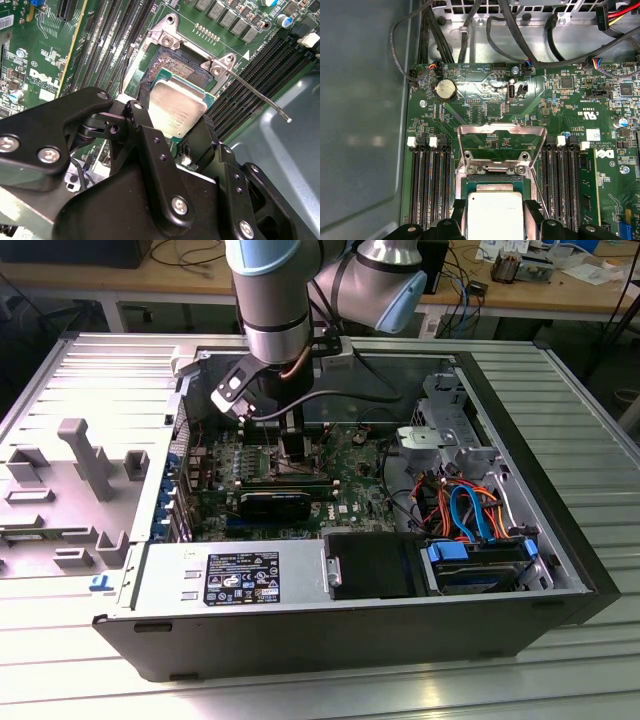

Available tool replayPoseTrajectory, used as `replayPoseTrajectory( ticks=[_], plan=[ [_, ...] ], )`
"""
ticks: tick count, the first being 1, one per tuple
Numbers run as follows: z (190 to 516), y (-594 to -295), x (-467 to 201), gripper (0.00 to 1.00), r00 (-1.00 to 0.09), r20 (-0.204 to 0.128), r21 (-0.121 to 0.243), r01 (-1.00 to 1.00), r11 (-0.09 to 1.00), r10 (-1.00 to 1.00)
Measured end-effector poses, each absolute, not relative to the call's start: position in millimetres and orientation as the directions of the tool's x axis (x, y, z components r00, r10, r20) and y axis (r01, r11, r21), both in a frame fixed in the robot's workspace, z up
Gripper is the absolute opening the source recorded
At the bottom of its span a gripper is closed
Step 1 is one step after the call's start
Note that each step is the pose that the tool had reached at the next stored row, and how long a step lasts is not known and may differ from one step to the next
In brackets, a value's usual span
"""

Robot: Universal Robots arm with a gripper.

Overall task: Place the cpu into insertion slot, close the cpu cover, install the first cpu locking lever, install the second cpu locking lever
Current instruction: 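Place the cpu into insertion slot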

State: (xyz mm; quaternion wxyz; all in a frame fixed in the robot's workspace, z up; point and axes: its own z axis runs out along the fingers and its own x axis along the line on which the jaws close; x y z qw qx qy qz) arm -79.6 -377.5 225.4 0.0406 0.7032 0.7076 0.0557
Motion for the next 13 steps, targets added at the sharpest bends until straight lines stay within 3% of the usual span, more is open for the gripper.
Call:
replayPoseTrajectory(
  ticks=[13],
  plan=[
    [223.7, -376.9, -79.6, 0.54, 0.021, 0.017, 0.136, 0.990, -0.023, 1.000]
  ],
)
